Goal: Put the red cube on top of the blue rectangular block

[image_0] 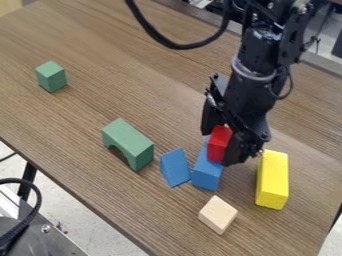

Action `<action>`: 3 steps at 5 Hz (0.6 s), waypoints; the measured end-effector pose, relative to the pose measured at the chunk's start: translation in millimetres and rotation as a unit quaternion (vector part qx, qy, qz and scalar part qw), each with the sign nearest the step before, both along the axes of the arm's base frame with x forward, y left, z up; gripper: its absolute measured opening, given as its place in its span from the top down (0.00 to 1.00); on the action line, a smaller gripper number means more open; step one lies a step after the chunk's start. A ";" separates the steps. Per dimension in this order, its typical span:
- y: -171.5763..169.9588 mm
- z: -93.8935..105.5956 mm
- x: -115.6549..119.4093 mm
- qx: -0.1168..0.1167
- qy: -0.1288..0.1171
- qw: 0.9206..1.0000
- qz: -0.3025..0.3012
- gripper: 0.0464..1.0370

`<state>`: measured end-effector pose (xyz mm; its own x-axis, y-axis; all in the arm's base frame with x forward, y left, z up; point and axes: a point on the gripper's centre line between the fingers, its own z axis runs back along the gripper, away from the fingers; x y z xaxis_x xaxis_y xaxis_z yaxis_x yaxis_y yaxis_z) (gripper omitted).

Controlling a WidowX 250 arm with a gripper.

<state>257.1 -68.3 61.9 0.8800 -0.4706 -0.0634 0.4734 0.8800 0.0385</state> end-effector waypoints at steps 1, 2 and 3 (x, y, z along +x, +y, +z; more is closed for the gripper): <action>10.0 7.9 -1.9 -0.003 -0.009 1.000 0.021 0.27; 20.2 8.6 -4.4 -0.003 -0.004 0.999 0.038 0.27; 21.7 8.3 -4.9 -0.007 -0.001 0.999 0.033 0.27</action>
